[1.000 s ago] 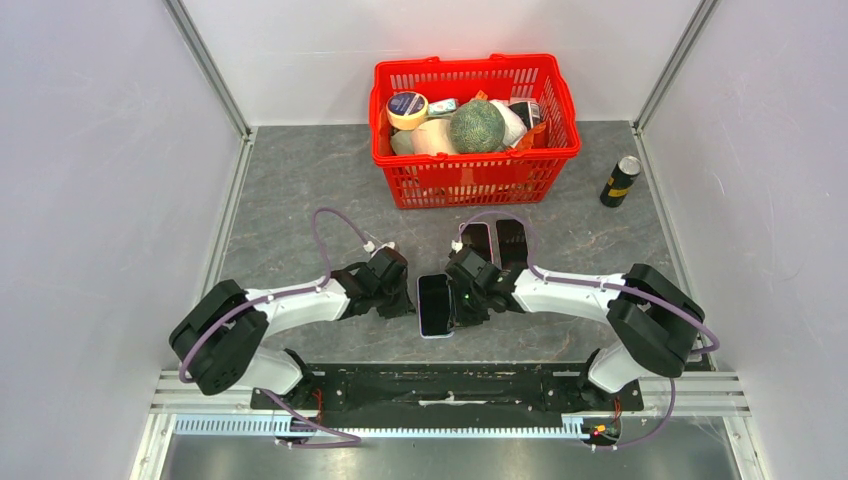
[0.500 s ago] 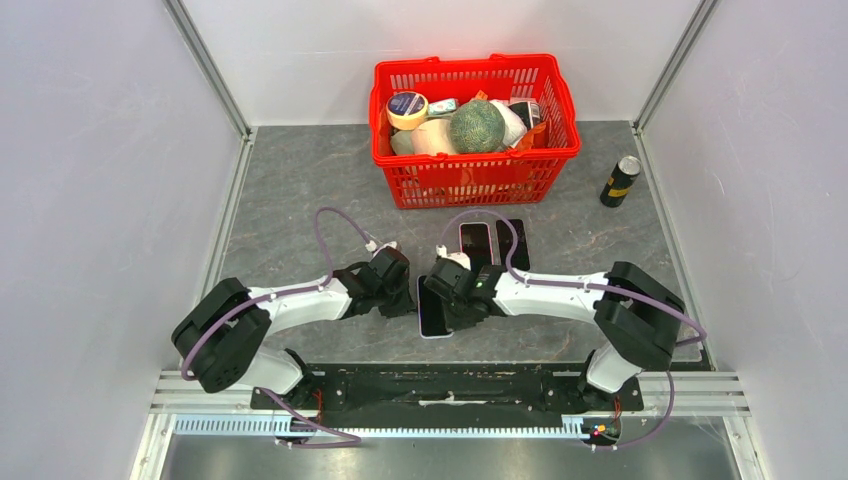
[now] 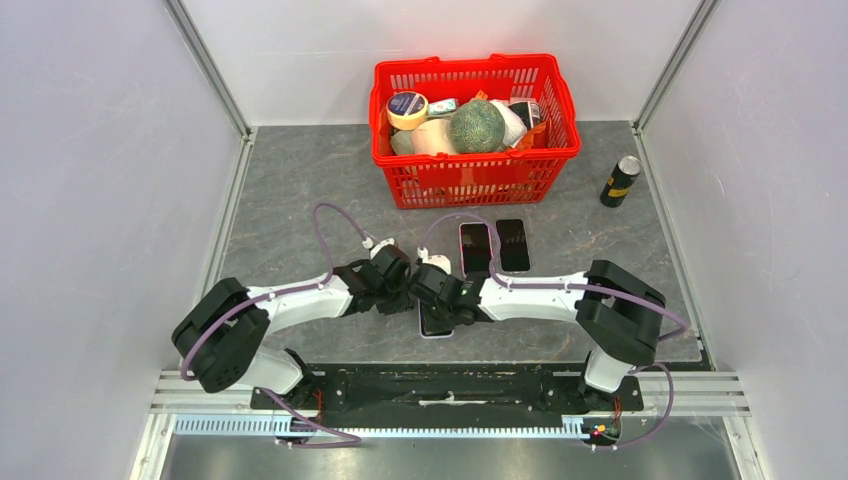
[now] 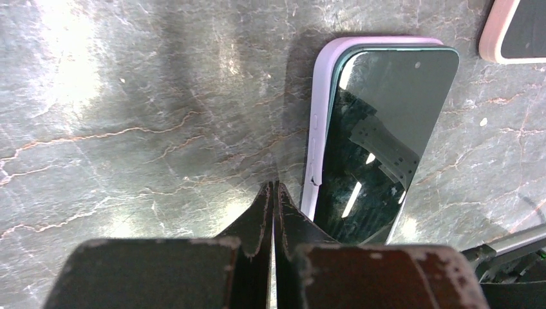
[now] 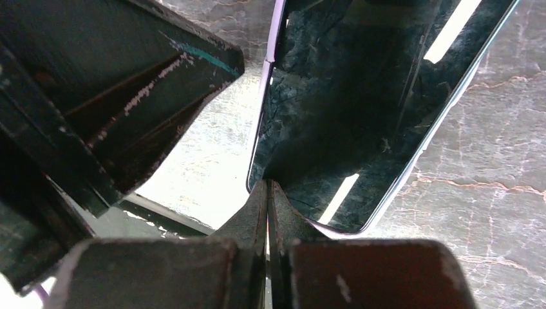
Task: Put the phone into the phone case
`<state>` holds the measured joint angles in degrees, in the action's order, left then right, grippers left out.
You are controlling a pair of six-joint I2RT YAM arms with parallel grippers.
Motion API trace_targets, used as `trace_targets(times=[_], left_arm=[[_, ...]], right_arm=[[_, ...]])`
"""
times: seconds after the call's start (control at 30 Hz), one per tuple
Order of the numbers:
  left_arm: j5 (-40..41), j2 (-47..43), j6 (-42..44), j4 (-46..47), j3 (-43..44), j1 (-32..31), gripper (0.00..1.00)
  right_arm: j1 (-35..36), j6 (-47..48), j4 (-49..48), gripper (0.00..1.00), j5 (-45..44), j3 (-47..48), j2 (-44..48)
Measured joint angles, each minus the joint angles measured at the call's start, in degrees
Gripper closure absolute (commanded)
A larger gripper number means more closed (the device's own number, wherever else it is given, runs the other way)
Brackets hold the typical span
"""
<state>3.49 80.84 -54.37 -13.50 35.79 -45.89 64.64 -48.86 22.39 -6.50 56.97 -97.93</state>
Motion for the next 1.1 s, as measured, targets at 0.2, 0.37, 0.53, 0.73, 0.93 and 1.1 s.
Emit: trace_targets(times=[0.2,0.37,0.53,0.73,0.93,1.1], left_arm=[[2.43,0.5,-0.04,-2.01,2.12,0.0,0.96],[4.48,3.45,-0.02,-3.17,5.53,0.0,0.96],[5.44,6.88,-0.04,-3.98,7.85,0.0,0.96],[5.64,9.09,0.02,-4.96,10.32,0.0,0.96],[5.29,11.67,0.68,-6.78,13.46,0.02,0.97],[4.79,14.05,2.38,-7.45,16.17,0.09,0.96]], right_arm=[[-0.17,0.94,2.45,0.75,-1.99,-2.34,3.74],[-1.09,2.12,6.43,0.57,-4.15,-4.52,11.17],[-2.58,2.4,3.87,0.42,-3.67,-8.33,15.78],[-3.67,2.34,-0.39,0.36,-0.87,-13.46,14.95],[-3.69,2.23,-5.57,0.36,0.74,-13.49,11.91],[-3.56,1.46,-8.85,0.35,2.73,-13.0,10.05]])
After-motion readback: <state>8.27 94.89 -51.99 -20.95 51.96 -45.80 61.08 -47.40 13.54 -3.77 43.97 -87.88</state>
